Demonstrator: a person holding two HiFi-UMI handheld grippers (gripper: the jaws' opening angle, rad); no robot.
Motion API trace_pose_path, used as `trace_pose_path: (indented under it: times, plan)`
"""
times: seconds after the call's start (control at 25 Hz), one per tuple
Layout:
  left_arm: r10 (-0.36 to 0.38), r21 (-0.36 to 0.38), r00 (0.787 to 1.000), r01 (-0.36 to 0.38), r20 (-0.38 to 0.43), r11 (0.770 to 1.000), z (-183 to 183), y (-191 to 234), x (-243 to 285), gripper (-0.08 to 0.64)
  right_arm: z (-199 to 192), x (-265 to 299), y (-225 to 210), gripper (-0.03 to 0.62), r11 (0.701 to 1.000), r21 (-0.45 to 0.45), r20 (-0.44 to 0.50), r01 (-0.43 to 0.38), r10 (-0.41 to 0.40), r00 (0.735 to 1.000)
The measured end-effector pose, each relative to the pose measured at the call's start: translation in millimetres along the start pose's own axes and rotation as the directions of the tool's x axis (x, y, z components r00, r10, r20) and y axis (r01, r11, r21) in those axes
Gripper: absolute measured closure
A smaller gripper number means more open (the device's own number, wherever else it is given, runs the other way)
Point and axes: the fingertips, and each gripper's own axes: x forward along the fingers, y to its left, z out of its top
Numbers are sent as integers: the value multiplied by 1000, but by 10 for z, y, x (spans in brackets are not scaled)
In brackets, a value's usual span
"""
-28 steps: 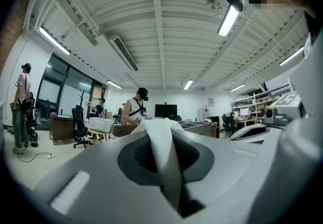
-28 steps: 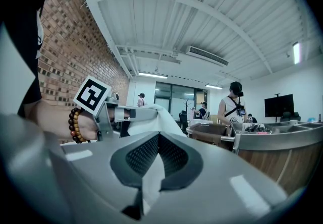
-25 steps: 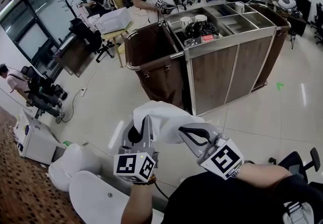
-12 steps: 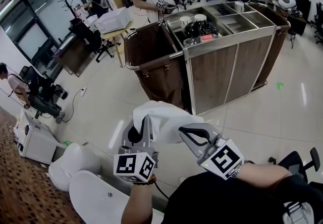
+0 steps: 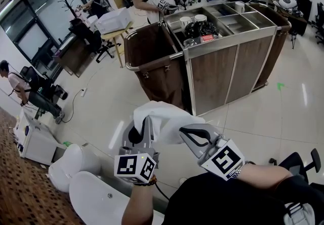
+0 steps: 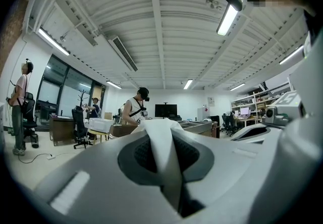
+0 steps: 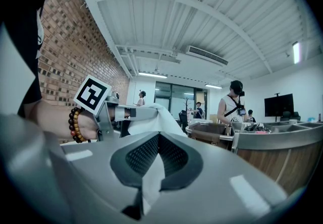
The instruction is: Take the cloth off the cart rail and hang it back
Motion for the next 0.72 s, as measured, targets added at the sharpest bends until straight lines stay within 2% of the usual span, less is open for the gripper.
trace_pose_path:
  times: [0.72]
  plan:
    - [4, -3, 1000, -4, -4, 1000, 47, 2, 109, 531, 4, -6, -143, 592, 1000, 5, 2, 5, -5, 1000]
